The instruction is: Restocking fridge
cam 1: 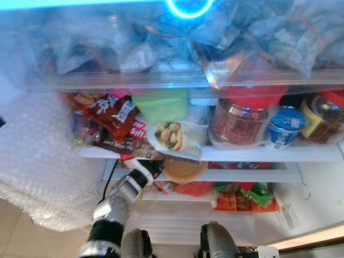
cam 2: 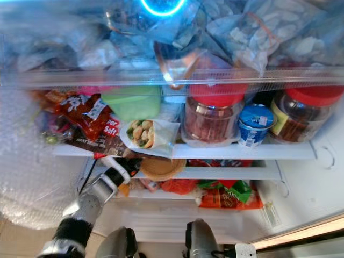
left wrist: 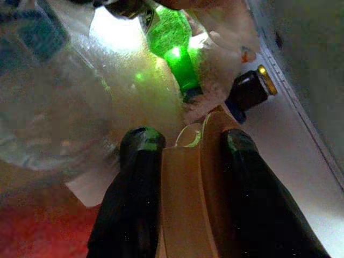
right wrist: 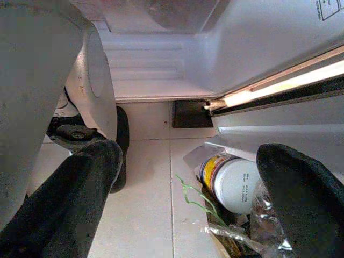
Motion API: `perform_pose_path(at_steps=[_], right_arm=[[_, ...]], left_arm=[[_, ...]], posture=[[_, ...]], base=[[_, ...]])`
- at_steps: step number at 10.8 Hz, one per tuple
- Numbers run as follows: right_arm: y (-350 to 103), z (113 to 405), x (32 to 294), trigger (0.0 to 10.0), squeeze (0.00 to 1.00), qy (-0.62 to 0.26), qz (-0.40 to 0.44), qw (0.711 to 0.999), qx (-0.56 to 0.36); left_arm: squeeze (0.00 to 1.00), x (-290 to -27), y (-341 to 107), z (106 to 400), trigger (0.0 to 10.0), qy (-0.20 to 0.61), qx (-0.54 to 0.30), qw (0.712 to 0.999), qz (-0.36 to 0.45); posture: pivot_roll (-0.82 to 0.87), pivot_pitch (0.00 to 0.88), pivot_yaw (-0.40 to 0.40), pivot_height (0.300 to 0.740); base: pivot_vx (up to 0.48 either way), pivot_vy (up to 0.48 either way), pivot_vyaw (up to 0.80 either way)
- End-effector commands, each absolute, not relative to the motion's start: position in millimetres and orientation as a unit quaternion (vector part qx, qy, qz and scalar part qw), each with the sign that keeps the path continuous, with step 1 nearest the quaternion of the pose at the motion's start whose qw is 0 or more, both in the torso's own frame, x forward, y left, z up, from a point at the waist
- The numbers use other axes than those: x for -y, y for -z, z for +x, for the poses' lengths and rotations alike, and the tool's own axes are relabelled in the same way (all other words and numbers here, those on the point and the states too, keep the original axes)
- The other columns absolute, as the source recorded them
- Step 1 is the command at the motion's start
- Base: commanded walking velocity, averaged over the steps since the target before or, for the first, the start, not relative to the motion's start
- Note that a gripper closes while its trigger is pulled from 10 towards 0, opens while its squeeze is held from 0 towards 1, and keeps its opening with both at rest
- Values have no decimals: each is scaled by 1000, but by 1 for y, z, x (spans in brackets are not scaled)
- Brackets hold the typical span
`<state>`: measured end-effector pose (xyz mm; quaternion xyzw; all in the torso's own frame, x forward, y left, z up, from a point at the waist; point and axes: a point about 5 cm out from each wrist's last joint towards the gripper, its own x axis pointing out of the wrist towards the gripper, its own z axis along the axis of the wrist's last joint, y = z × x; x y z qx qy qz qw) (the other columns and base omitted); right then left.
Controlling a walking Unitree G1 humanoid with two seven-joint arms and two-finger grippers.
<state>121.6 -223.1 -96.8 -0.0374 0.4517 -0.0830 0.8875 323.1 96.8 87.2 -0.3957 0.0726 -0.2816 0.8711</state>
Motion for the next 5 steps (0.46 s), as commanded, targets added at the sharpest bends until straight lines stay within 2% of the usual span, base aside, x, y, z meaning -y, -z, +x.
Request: perform_pose_path(at_steps=[1,3,5], right_arm=[[102,109,216,10000,0,76,-29,878,-472],[102,110,216,10000,0,77,-30,878,-472],[102,110,216,10000,0,79,-30,878,-471]], left_arm=[[0,-100,-79,325,10000,254,-82,880,-394],[0,-103,-71,332,10000,212,-90,894,-383],[0,-102,-60,330,10000,198,-114,897,-378]], posture=[[-111,167,63,645],[-110,164,61,645],[-117,166,63,645]], base=[[0,0,0],[0,0,0],[0,0,0]])
